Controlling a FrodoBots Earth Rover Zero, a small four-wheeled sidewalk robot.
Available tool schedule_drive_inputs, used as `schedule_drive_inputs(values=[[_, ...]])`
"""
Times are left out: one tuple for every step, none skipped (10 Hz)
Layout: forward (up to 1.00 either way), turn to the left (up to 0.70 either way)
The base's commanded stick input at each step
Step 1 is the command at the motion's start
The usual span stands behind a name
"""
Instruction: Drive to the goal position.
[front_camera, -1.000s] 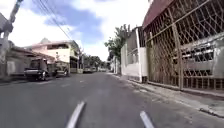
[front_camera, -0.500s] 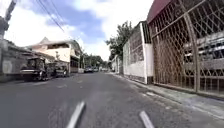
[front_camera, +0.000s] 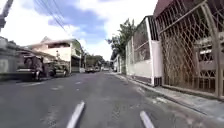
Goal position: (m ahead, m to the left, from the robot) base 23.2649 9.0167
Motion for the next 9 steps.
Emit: schedule_drive_inputs(values=[[1.00, 0.00], [1.00, 0.00], [1.00, 0.00], [1.00, 0.00], [1.00, 0.00], [1.00, 0.00], [1.00, 0.00], [1.00, 0.00], [1.00, 0.00]])
